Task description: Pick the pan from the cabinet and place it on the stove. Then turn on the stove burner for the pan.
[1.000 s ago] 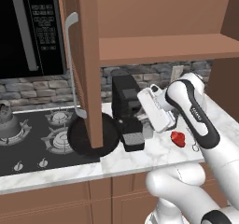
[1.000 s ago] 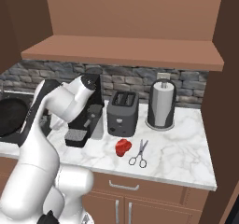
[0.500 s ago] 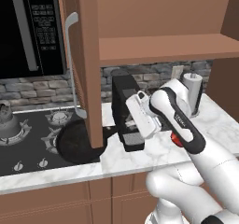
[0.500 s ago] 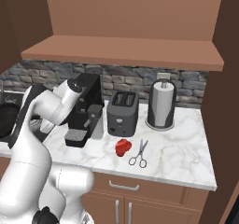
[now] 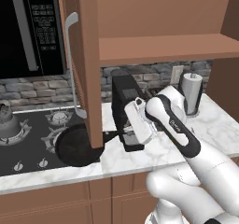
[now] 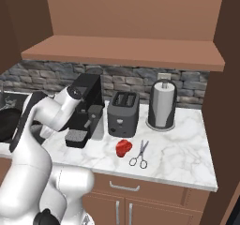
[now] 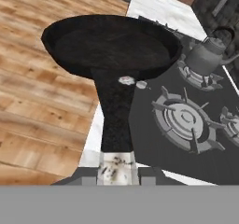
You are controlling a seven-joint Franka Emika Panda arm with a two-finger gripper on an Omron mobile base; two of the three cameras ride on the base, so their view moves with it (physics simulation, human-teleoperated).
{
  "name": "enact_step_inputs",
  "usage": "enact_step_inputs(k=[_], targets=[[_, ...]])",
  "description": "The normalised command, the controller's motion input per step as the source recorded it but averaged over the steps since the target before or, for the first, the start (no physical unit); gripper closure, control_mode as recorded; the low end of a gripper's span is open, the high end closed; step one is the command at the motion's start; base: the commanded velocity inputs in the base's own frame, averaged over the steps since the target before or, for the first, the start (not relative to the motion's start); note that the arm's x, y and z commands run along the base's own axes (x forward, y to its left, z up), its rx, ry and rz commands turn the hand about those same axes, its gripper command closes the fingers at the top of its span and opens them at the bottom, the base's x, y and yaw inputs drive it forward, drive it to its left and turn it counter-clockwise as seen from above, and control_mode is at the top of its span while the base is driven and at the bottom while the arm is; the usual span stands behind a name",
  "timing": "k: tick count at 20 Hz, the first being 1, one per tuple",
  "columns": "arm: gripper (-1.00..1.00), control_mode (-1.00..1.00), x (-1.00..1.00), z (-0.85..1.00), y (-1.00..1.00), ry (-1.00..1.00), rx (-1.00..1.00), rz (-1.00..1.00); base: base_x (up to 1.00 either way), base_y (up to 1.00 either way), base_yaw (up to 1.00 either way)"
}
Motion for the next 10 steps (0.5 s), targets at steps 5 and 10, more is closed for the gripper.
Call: enact_step_inputs(k=[5,10], targets=[[1.00,-1.00,0.04,-0.19,0.27,0.02,0.00,-0.14,0.00,0.00,0.00],[1.00,-1.00,0.10,-0.13,0.34,0.04,0.00,-0.18,0.00,0.00,0.00]])
